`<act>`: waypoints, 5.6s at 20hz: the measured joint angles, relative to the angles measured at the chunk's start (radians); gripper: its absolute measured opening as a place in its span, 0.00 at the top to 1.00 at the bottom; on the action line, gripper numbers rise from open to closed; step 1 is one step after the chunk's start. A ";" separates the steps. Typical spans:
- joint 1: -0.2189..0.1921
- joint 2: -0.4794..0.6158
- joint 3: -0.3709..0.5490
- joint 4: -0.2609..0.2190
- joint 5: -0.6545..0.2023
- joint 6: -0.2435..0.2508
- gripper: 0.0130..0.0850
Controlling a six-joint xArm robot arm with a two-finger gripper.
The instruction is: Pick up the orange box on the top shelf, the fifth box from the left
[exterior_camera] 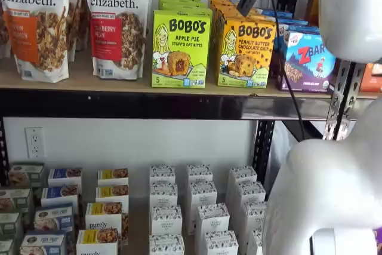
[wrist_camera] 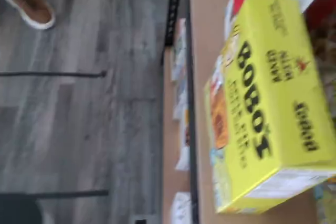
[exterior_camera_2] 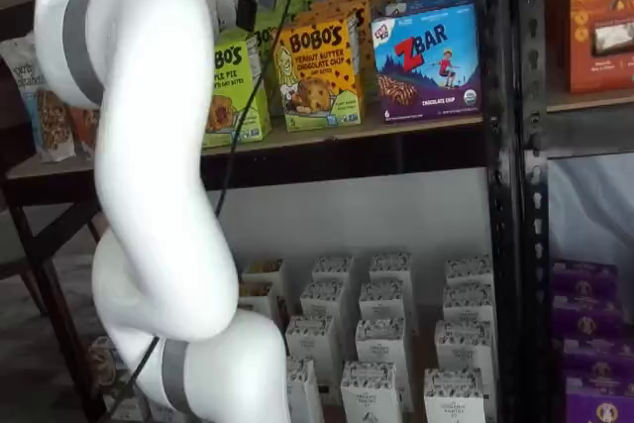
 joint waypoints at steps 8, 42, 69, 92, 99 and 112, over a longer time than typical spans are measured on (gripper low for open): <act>0.004 -0.019 0.015 0.013 -0.029 0.009 0.00; -0.040 -0.121 0.330 -0.015 -0.500 -0.163 0.00; 0.015 0.002 0.208 -0.203 -0.348 -0.126 0.00; 0.037 -0.006 0.243 -0.224 -0.382 -0.115 0.39; 0.040 -0.002 0.238 -0.227 -0.373 -0.112 0.39; 0.038 -0.003 0.236 -0.214 -0.377 -0.112 0.61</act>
